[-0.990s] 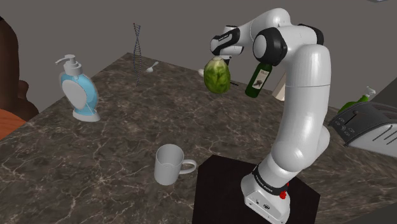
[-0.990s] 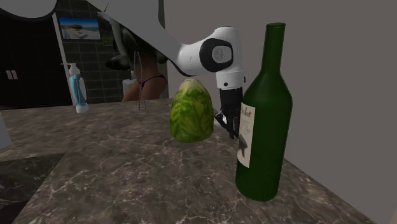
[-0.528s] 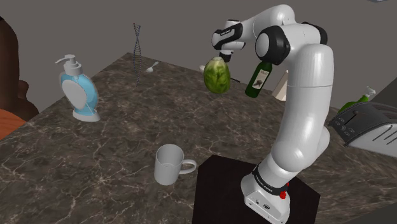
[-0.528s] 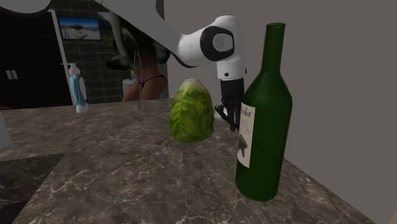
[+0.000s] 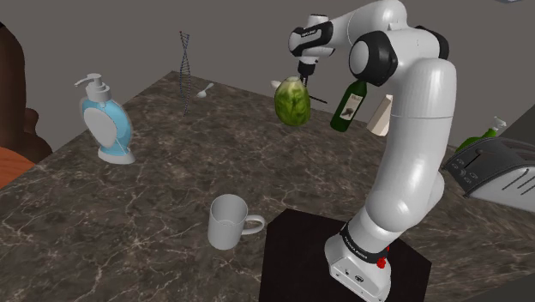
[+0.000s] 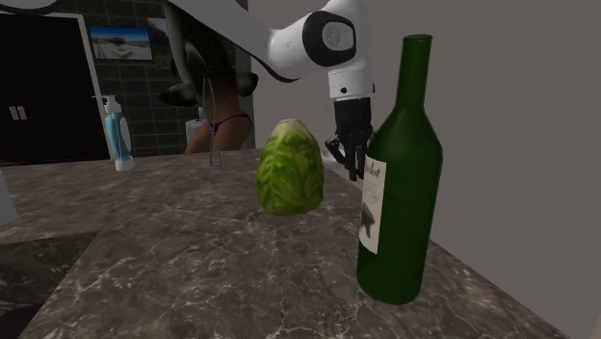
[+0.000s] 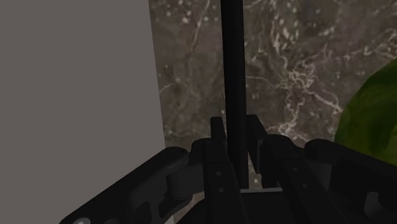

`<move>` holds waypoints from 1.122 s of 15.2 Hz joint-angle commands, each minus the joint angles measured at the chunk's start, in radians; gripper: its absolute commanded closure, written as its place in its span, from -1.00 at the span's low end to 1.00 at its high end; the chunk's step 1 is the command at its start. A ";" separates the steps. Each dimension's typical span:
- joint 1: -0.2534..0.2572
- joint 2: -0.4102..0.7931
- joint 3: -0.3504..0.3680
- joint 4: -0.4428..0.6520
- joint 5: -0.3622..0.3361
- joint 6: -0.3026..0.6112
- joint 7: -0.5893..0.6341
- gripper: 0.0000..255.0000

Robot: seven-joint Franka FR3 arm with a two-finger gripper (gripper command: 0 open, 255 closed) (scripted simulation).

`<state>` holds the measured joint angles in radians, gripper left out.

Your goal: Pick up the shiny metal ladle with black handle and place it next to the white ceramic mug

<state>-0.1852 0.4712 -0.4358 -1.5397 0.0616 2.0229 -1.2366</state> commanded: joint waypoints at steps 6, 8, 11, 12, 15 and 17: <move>0.000 -0.020 -0.005 0.067 -0.008 -0.086 -0.001 1.00; -0.001 -0.024 -0.006 0.088 -0.009 -0.110 -0.002 1.00; -0.003 -0.028 -0.008 0.123 -0.011 -0.149 -0.004 1.00; -0.004 -0.029 -0.008 0.135 -0.011 -0.162 -0.005 1.00; -0.007 -0.030 -0.010 0.174 -0.011 -0.201 -0.008 1.00; -0.010 -0.030 -0.010 0.202 -0.011 -0.228 -0.009 1.00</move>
<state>-0.1920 0.4371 -0.4462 -1.3603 0.0489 1.8133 -1.2442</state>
